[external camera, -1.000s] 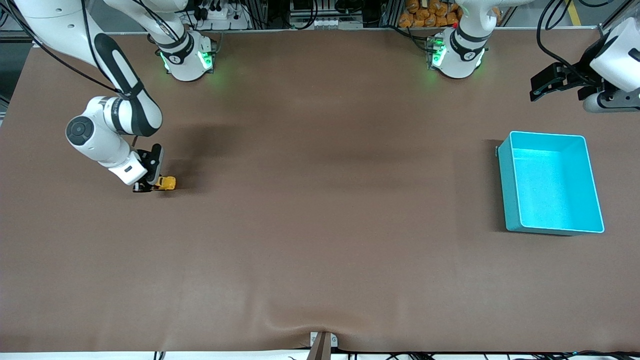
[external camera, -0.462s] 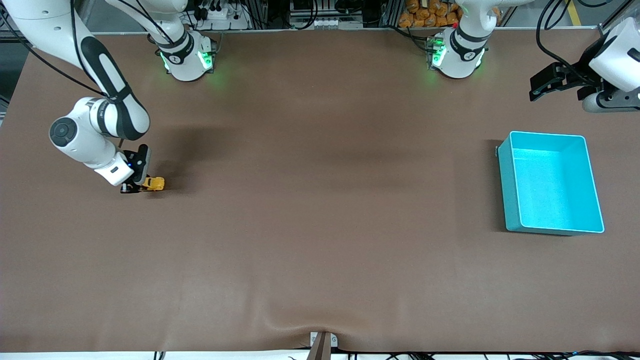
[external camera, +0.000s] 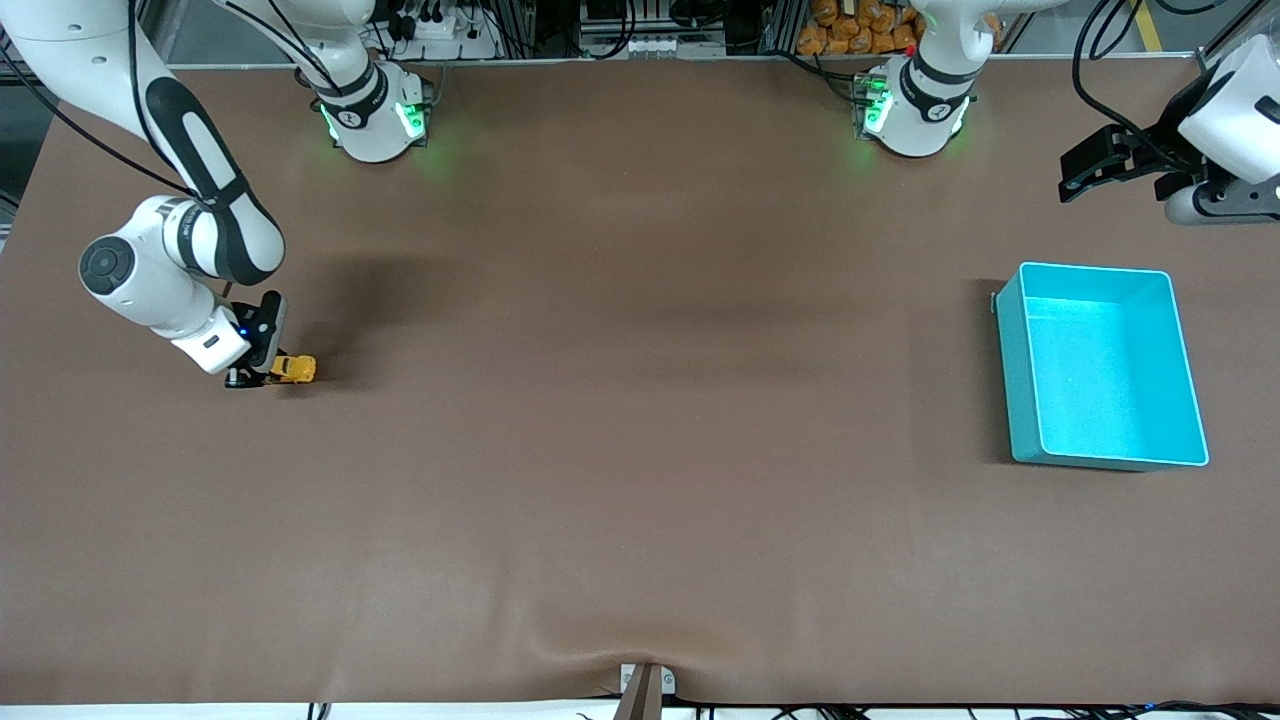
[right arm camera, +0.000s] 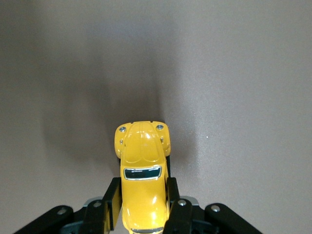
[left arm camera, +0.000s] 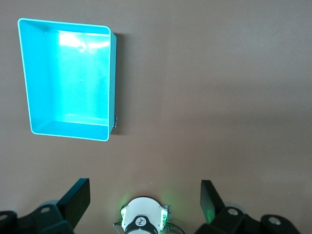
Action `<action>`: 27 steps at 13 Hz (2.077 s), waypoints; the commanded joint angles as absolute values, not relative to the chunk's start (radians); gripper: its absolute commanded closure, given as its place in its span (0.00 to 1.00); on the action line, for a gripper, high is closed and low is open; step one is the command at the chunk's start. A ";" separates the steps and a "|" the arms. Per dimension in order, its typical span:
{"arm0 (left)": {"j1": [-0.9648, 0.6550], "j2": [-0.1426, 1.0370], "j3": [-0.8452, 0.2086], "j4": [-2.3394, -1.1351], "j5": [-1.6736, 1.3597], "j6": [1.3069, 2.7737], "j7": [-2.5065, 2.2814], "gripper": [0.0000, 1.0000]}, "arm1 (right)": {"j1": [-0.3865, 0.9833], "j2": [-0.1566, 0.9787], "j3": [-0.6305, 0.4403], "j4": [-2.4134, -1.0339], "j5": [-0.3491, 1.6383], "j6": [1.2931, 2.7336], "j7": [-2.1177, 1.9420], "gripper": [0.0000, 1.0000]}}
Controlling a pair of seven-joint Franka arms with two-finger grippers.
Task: Wind and store yellow beetle car
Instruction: 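Open the right gripper and lift it off the car, then withdraw the right gripper while the left gripper starts toward the car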
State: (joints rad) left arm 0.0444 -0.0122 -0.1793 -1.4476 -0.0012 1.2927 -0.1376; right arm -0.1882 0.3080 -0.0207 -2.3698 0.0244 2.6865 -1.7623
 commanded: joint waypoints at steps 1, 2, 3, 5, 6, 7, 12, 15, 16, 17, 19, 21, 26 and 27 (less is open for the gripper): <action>0.044 -0.012 -0.186 -1.436 0.021 1.285 -0.143 0.00 | -0.225 0.417 -0.012 -2.295 0.028 2.708 -1.787 0.48; 0.044 -0.012 -0.186 -1.436 0.021 1.285 -0.143 0.00 | -0.229 0.414 -0.014 -2.274 0.028 2.673 -1.787 0.29; 0.044 -0.012 -0.184 -1.436 0.021 1.287 -0.144 0.00 | -0.239 0.413 -0.012 -2.222 0.031 2.586 -1.786 0.16; 0.044 -0.012 -0.184 -1.436 0.023 1.287 -0.146 0.00 | -0.262 0.414 -0.011 -2.067 0.041 2.325 -1.778 0.00; 0.044 -0.012 -0.184 -1.434 0.023 1.287 -0.147 0.00 | -0.276 0.416 -0.012 -1.999 0.072 2.230 -1.779 0.00; 0.046 -0.012 -0.184 -1.434 0.021 1.287 -0.147 0.00 | -0.279 0.414 -0.014 -1.959 0.095 2.176 -1.776 0.00; 0.041 -0.011 -0.187 -1.434 0.020 1.302 -0.147 0.00 | -0.319 0.410 -0.014 -1.891 0.162 2.065 -1.761 0.00; 0.040 -0.011 -0.189 -1.434 0.021 1.316 -0.146 0.00 | -0.328 0.400 -0.014 -1.891 0.173 2.054 -1.741 0.00; 0.038 -0.008 -0.190 -1.434 0.023 1.316 -0.149 0.00 | -0.331 0.399 -0.014 -1.890 0.175 2.037 -1.727 0.00; 0.035 -0.003 -0.192 -1.434 0.023 1.316 -0.149 0.00 | -0.333 0.396 -0.014 -1.891 0.181 2.036 -1.724 0.00; 0.040 -0.003 -0.193 -1.434 0.026 1.318 -0.143 0.00 | -0.333 0.396 -0.015 -1.891 0.186 2.036 -1.724 0.00; 0.044 -0.005 -0.192 -1.434 0.026 1.319 -0.141 0.00 | -0.333 0.396 -0.015 -1.891 0.186 2.036 -1.724 0.00; 0.046 -0.005 -0.186 -1.434 0.029 1.319 -0.146 0.00 | -0.337 0.399 -0.015 -1.891 0.189 2.037 -1.724 0.00; 0.046 -0.003 -0.186 -1.436 0.029 1.319 -0.149 0.00 | -0.337 0.399 -0.015 -1.891 0.192 2.037 -1.723 0.00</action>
State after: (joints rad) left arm 0.0447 -0.0096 -0.1805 -1.4464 0.0000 1.3145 -0.1376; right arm -0.3192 0.3922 -0.0267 -1.9080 0.1733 2.0545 -1.7315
